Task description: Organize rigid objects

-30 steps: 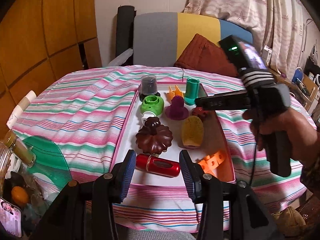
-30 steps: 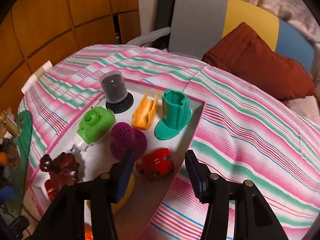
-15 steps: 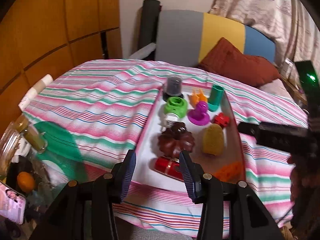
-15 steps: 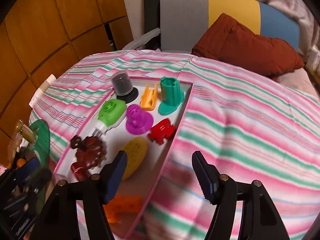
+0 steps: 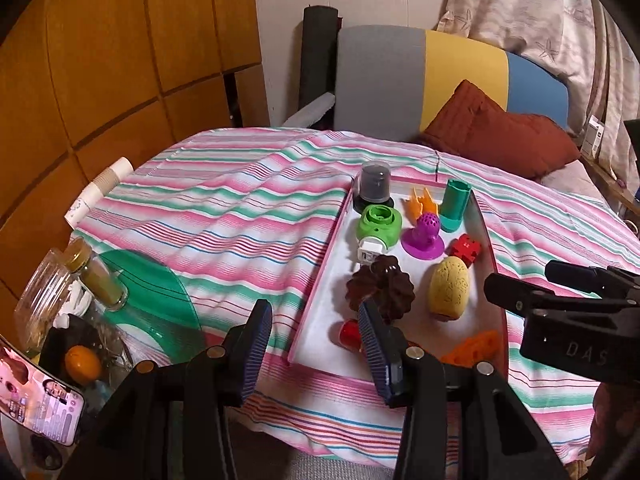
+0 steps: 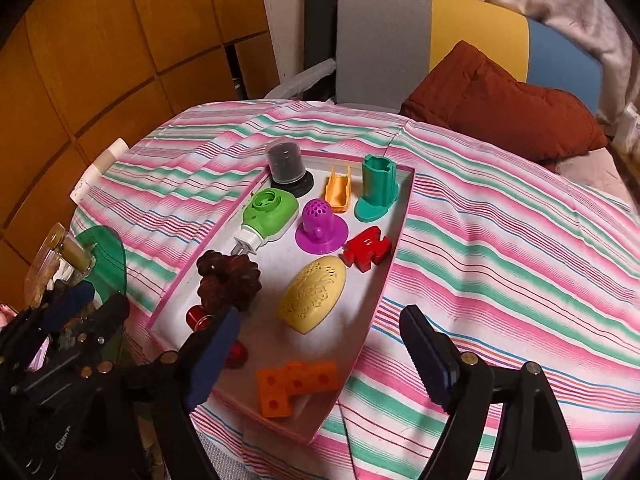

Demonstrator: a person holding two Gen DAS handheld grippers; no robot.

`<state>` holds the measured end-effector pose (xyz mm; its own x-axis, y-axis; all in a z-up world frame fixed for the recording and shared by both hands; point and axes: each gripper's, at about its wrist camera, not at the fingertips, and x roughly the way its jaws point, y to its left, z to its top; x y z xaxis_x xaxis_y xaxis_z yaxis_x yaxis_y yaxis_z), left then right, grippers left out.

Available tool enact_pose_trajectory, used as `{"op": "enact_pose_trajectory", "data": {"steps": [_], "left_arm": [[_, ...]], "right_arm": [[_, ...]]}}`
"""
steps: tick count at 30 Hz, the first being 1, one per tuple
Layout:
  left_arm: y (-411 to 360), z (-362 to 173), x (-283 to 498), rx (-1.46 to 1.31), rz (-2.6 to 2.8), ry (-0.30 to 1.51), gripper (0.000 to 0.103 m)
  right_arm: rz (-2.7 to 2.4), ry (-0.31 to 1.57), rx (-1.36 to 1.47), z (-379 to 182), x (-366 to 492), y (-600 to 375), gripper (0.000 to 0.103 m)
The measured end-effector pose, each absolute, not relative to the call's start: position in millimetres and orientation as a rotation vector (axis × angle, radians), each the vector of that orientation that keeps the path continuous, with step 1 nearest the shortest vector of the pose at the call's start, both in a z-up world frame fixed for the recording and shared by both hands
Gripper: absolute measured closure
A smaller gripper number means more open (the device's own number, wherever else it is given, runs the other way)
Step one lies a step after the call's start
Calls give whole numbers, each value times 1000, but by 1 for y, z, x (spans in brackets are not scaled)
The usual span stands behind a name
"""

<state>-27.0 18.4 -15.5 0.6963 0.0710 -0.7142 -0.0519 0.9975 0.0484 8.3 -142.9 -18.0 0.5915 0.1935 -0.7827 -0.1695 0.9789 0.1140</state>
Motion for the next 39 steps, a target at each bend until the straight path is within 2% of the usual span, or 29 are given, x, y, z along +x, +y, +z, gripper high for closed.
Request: {"op": "enact_pose_trajectory", "data": {"steps": [15, 39], "left_arm": [[-4, -9, -20, 63, 32, 813, 58], [15, -14, -17, 58, 91, 836, 58]], "right_arm": [[125, 879, 30, -9, 5, -157, 17], [153, 875, 29, -9, 1, -129, 17]]}}
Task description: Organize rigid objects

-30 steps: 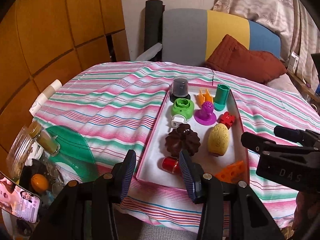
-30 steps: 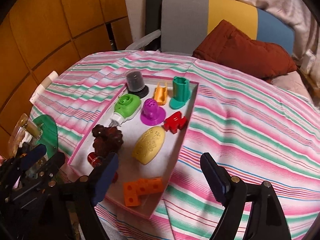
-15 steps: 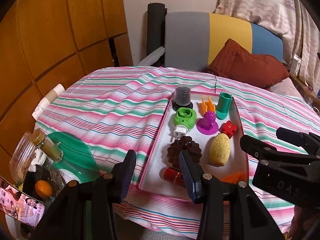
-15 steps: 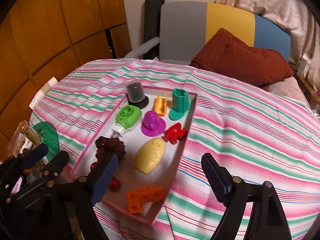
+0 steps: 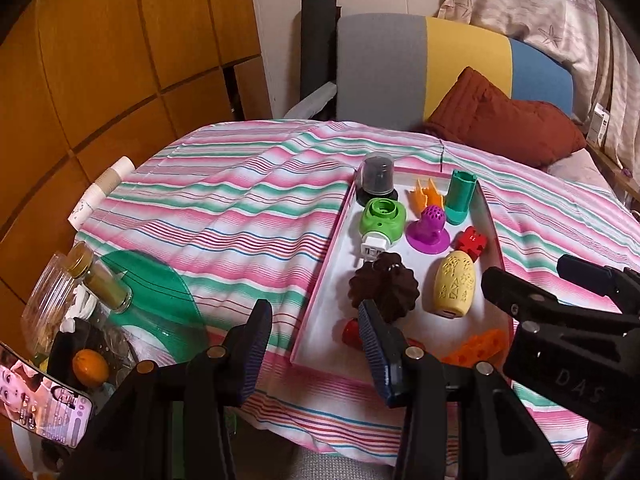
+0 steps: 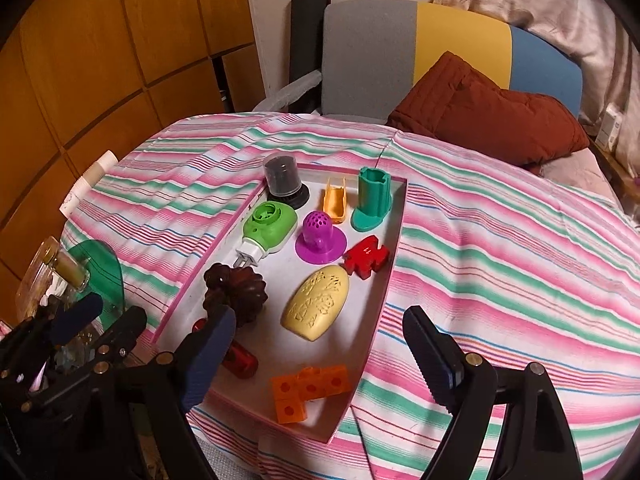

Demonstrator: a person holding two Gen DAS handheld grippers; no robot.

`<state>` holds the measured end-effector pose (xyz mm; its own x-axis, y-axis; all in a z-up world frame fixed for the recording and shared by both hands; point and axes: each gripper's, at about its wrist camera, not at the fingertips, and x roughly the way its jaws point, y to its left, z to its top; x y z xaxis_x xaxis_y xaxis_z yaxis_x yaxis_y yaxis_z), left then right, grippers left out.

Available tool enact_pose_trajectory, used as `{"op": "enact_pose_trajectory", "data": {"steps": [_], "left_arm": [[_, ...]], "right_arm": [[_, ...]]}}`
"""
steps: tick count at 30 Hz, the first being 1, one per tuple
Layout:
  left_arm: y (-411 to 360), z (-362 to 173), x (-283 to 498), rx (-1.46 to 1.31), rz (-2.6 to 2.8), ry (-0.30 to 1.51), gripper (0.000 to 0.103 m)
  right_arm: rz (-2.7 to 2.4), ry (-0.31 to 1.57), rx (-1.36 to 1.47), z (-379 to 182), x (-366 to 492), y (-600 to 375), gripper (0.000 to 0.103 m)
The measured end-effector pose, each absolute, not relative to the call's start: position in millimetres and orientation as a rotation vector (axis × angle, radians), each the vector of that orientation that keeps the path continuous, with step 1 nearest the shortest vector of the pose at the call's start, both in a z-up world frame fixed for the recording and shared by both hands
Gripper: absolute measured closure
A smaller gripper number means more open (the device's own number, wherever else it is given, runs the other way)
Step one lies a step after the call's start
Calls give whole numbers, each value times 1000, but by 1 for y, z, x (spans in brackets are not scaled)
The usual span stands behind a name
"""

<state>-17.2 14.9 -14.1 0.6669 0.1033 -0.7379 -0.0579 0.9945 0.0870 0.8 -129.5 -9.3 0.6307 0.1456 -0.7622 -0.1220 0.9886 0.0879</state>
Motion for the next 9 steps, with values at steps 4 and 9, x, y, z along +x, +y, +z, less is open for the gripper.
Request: {"op": "enact_pose_trajectory", "data": {"steps": [4, 9], "left_arm": [[17, -10, -17, 55, 98, 821, 58], [16, -8, -18, 71, 113, 797, 58]], "right_arm": [[152, 867, 24, -8, 0, -129, 17], [151, 869, 26, -8, 1, -130, 17]]}}
